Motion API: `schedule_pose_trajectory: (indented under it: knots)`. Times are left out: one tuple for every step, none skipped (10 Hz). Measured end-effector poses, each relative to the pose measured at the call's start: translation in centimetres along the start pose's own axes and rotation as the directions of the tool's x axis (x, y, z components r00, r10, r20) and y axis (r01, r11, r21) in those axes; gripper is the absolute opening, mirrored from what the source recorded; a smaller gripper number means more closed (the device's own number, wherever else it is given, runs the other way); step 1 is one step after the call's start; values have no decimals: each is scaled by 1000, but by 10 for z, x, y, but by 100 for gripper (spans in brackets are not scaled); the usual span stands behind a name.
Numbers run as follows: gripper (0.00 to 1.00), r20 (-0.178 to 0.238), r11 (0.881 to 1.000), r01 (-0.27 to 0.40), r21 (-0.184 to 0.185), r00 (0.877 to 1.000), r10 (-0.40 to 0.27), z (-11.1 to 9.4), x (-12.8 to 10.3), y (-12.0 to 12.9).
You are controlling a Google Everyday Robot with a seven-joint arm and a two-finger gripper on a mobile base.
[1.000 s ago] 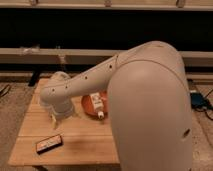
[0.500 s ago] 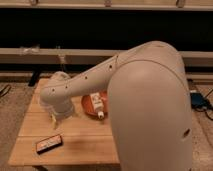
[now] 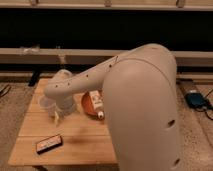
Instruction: Push the ceramic bowl across the table
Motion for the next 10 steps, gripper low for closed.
schedule_pose_trajectory:
  knots:
    - [80,7,1000,8,-4,1000,-8,8,12,15]
    - [80,8,1000,13,-5,1000,-13,13,23,27]
    - [80,11,1000,21,-9,1000,-21,22,36,41]
    - [80,16,1000,28,-11,999,-27,28,44,49]
    - [80,19,999,33,-11,999,-33,32,49,52]
    - [80,26,999,38,-12,999,-38,40,53,54]
    - [80,35,999,43,-12,998,-43,51,57,55]
    - [80,48,999,44,-12,998,-43,60,58,58]
    - [80,63,999,43,-12,997,-42,67,57,60]
    - [80,79,999,43,-12,996,-42,74,54,59]
